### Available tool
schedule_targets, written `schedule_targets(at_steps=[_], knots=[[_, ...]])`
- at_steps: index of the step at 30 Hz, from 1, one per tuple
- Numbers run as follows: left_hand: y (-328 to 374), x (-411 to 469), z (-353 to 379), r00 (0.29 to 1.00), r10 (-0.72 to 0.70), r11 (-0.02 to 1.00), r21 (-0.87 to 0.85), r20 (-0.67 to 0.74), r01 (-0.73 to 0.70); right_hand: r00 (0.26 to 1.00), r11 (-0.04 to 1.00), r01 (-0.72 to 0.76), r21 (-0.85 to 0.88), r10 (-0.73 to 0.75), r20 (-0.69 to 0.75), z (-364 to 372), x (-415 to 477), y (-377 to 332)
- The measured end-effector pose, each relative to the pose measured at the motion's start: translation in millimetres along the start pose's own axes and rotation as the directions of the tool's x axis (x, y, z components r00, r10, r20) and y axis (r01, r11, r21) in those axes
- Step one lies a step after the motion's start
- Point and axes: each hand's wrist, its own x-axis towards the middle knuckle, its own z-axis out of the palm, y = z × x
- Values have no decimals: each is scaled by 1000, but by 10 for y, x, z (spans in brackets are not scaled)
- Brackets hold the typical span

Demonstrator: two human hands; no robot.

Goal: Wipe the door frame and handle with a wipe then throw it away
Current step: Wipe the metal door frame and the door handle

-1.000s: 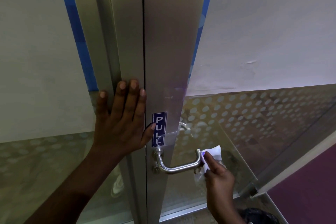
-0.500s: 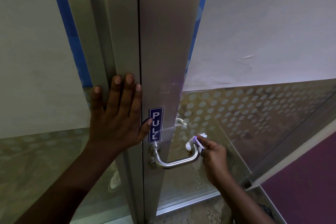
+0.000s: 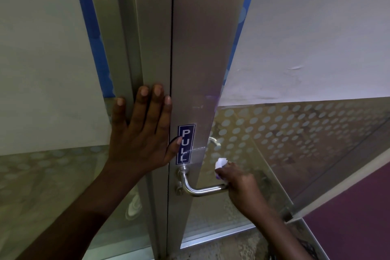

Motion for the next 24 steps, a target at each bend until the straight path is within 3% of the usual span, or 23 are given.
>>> schedule_targets(at_steps=[3, 7, 10, 17, 20, 22, 24], knots=[[-7, 4, -3, 1000, 4, 1000, -5, 7, -4, 994, 950, 71, -305, -42, 101, 36, -56, -155], [-11, 10, -5, 1000, 8, 1000, -1, 7, -8, 942, 858, -70, -508, 225, 250, 84, 5, -465], [-16, 3, 3, 1000, 11, 1000, -3, -1, -11, 907, 808, -211, -551, 371, 198, 109, 96, -713], [-22, -6, 9, 1000, 20, 1000, 19, 10, -21, 902, 845, -305, -439, 404, 150, 405, 113, -1074], [-22, -12, 13, 1000, 15, 1000, 7, 9, -15, 930, 846, -311, -433, 365, 45, 459, 63, -1160], [-18, -12, 7, 1000, 10, 1000, -2, 8, -10, 982, 902, -184, -390, 155, -103, 497, -52, -1091], [-21, -12, 3, 1000, 13, 1000, -6, 7, -13, 972, 938, 19, -346, -98, -213, 569, -224, -907]])
